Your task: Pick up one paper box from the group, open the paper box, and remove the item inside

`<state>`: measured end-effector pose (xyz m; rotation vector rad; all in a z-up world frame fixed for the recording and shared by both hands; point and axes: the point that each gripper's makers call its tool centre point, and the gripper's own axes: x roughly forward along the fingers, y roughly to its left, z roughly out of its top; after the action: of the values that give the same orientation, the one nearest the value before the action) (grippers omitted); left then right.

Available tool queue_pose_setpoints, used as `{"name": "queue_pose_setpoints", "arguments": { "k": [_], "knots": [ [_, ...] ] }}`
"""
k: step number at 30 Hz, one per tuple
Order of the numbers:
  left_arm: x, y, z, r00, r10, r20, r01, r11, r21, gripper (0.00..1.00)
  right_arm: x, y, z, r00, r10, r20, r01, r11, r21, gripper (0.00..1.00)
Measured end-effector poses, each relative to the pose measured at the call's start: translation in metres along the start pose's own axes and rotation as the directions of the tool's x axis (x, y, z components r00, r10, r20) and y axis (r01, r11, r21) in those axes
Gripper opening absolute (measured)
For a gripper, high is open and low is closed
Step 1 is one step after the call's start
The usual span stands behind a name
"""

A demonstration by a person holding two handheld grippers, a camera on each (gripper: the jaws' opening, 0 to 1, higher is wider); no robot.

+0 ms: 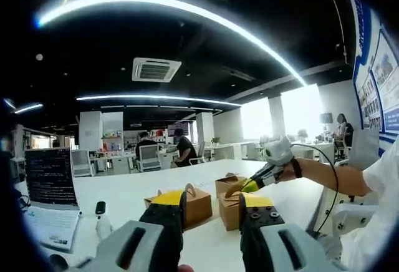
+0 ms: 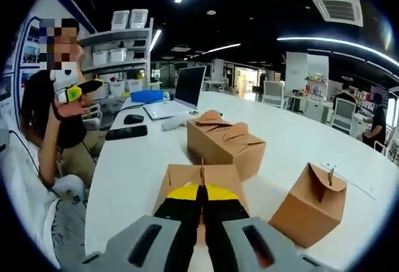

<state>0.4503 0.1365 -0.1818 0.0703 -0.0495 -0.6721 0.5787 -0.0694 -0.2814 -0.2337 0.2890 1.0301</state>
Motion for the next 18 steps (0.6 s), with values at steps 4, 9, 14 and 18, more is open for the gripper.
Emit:
{"name": "queue_pose_setpoints", "arguments": {
  "k": [4, 9, 14, 18],
  "knots": [
    [0.001, 0.0, -0.002, 1.0, -0.001, -0.008, 0.001, 1.0, 0.001, 0.35, 0.0, 0.003, 0.003, 0.998, 0.055, 0.025, -0.055, 0.998, 0.012, 0.03],
    [0.001, 0.001, -0.003, 1.0, 0.003, -0.012, -0.003, 1.0, 0.002, 0.35, -0.002, 0.002, 0.004, 0.994, 0.101, 0.039, -0.101, 0.995, -0.004, 0.03],
    [0.0, 0.0, -0.002, 1.0, 0.001, -0.008, -0.001, 1.0, 0.001, 0.35, -0.003, 0.012, 0.004, 0.975, 0.211, 0.066, -0.209, 0.977, -0.028, 0.03],
    [-0.001, 0.0, 0.0, 1.0, 0.002, -0.003, -0.002, 1.0, -0.001, 0.35, -0.005, 0.02, 0.003, 0.961, 0.269, 0.067, -0.265, 0.962, -0.07, 0.03]
  ]
}}
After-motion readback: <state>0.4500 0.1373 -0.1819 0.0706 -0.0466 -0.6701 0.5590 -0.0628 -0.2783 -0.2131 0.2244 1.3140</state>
